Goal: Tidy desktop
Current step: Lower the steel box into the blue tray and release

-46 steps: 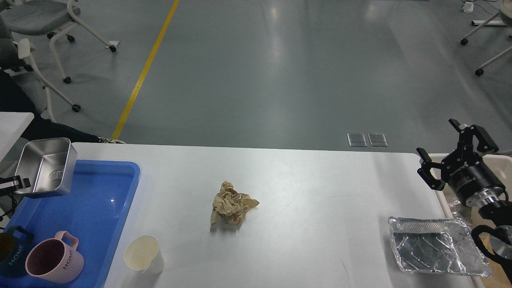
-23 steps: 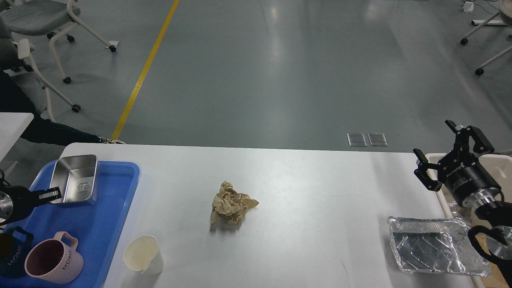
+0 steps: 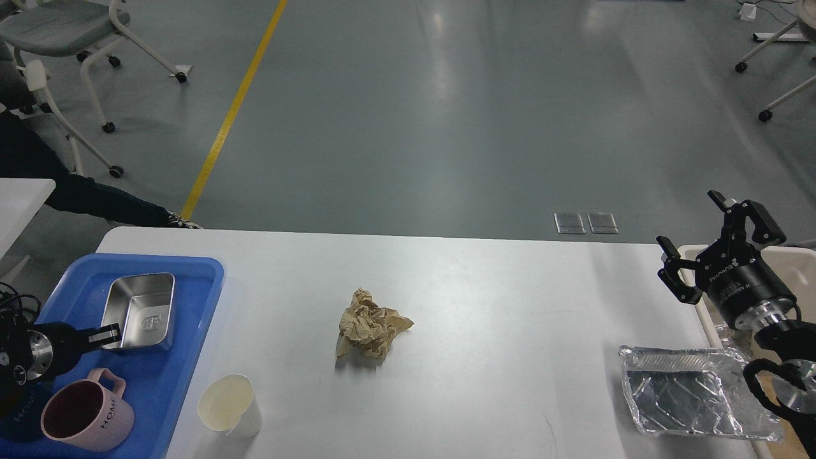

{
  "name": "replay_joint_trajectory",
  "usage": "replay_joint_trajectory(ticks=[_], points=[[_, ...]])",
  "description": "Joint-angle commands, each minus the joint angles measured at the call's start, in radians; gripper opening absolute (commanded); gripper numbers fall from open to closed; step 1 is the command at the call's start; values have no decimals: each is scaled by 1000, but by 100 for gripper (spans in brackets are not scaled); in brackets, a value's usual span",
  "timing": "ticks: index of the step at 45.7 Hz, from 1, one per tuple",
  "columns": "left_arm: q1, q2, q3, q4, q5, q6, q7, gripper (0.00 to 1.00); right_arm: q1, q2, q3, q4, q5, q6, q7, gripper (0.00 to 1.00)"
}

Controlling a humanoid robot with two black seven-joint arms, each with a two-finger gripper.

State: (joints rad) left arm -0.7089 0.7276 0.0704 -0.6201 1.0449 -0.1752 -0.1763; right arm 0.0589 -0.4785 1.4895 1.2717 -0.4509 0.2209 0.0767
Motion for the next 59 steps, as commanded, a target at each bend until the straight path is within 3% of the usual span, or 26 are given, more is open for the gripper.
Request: replay_joint_trajectory(ticks=[1, 4, 5, 8, 15, 25, 30, 33, 37, 46, 52, 59], points=[[16, -28, -1, 23, -5, 2, 0, 7, -2, 0, 0, 0, 0, 0, 0, 100], [16, -34, -7, 23, -8, 3, 1, 20, -2, 0, 0, 0, 0, 0, 0, 100], [16, -34, -14, 23, -8, 11, 3, 42, -2, 0, 0, 0, 0, 0, 0, 100], [5, -33, -18, 23, -12, 29, 4, 73, -2, -3, 1, 0, 0, 0, 0, 100], [-33, -19, -50, 22, -103, 20, 4, 92, -2, -5, 1, 0, 0, -2, 0, 100], [-139, 62, -63, 20, -258, 11, 12, 96, -1, -2, 1, 0, 0, 0, 0, 100], [-196, 88, -83, 20, -341, 19, -5, 96, 2, -2, 1, 0, 0, 0, 0, 100], [-195, 95, -151, 19, -439, 25, -17, 96, 2, -2, 1, 0, 0, -2, 0, 100], [-190, 96, -259, 13, -535, 20, 3, 96, 1, -8, 1, 0, 0, -2, 0, 100], [-204, 180, -449, -131, -556, -127, 37, 96, 1, -14, 1, 0, 0, 0, 0, 100], [-185, 179, -599, -178, -578, -127, 38, 96, 2, -12, 0, 0, 0, -2, 0, 100], [-104, 165, -667, -230, -742, -116, 21, 96, 6, -35, -2, 0, -20, -2, 0, 100]])
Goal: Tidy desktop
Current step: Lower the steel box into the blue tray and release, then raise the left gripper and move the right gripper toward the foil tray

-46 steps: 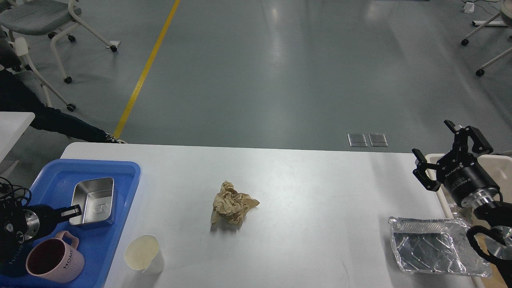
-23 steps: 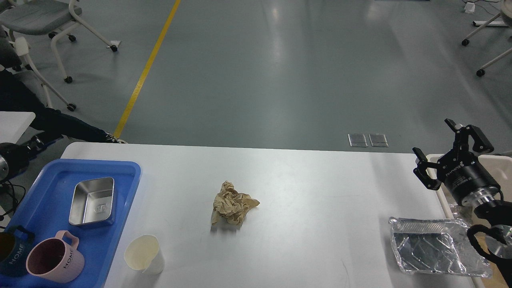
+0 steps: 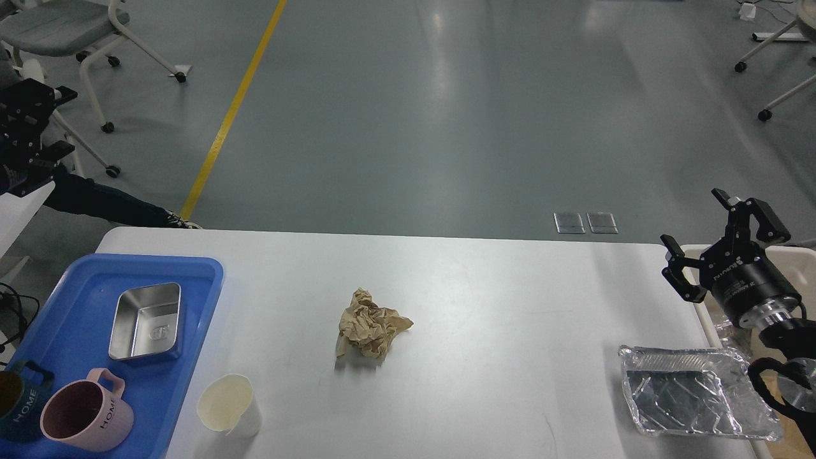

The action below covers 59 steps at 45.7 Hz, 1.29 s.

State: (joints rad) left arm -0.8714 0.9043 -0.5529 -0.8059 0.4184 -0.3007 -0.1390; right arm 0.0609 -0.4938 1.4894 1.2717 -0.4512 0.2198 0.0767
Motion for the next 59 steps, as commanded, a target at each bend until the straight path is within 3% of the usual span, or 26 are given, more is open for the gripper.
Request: replay_joint_trajectory(ticks=[1, 16, 38, 50, 59], points=[[69, -13, -47, -58, -140, 17, -17, 96, 4, -26, 0, 0, -26, 0, 0, 100], [268, -51, -179, -314, -240, 181, -36, 96, 36, -94, -8, 9, -276, 3, 12, 100], [336, -99, -219, -316, -242, 201, -34, 96, 63, -150, 28, 126, -467, 6, 51, 100], [342, -134, -217, -308, -240, 212, -34, 96, 48, -23, 206, 141, -685, -39, 38, 100], [341, -159, -216, -303, -240, 213, -34, 96, -12, 0, 147, 161, -774, 0, 37, 100]])
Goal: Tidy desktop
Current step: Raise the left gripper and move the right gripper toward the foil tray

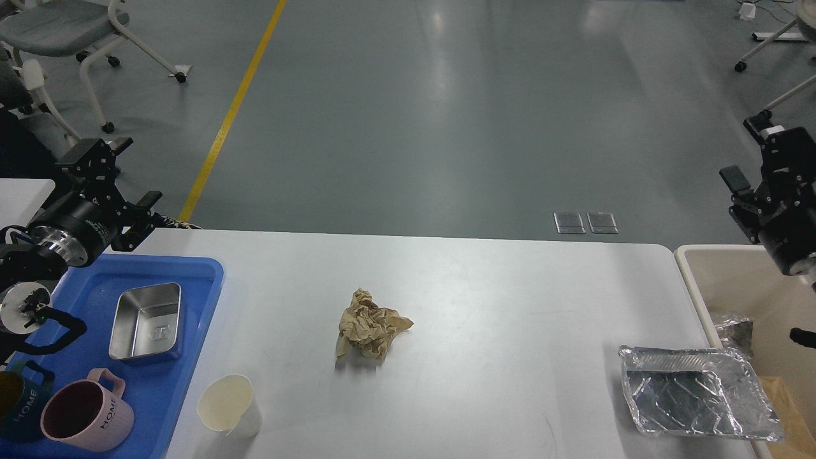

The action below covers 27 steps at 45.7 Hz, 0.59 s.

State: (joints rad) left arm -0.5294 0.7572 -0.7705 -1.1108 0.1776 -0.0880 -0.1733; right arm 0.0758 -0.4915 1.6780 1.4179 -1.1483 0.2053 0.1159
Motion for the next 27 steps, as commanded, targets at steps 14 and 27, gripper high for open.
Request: replay_joint_trajectory(ticks=[14, 27], points=[[0, -32, 0, 3, 0, 2, 0, 96, -10, -343, -400, 21, -315, 19, -42, 100], [5, -48, 0, 5, 2, 2, -2, 96, 75, -734, -589, 87, -381, 154, -47, 100]])
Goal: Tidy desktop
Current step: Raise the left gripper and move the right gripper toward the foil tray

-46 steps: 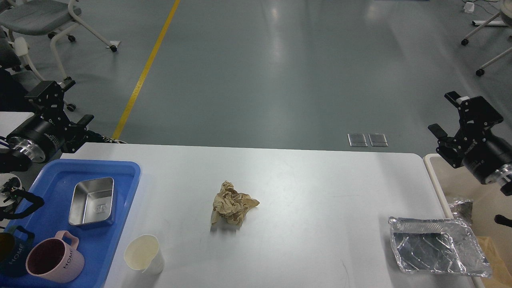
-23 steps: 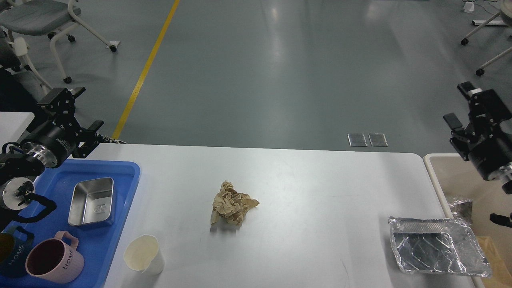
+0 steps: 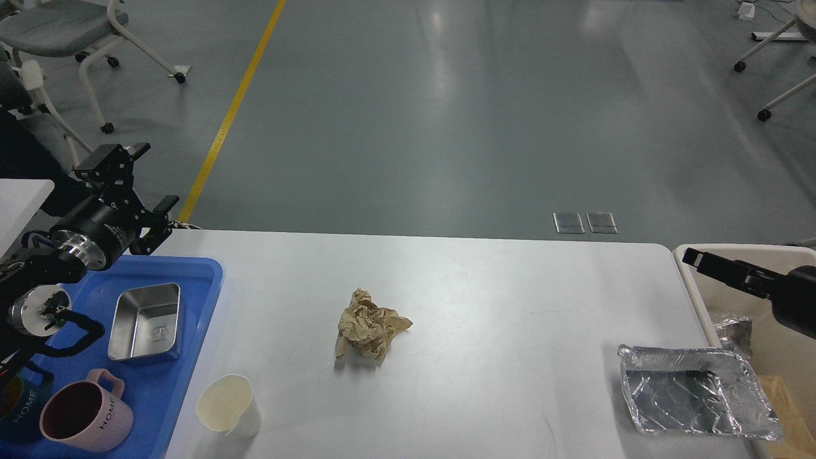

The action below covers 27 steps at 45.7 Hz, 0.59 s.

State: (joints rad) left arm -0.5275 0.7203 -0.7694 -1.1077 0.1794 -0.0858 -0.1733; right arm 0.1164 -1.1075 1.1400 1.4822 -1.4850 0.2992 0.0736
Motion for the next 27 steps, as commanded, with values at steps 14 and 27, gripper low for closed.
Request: replay_joint_trajectory(ticks=[14, 27], points=[[14, -48, -2, 15, 9, 0, -3, 96, 25, -183, -71, 61, -374, 58, -74, 100], [30, -48, -4, 28, 8, -2, -26, 96, 17, -203, -83, 75, -370, 52, -133, 100]])
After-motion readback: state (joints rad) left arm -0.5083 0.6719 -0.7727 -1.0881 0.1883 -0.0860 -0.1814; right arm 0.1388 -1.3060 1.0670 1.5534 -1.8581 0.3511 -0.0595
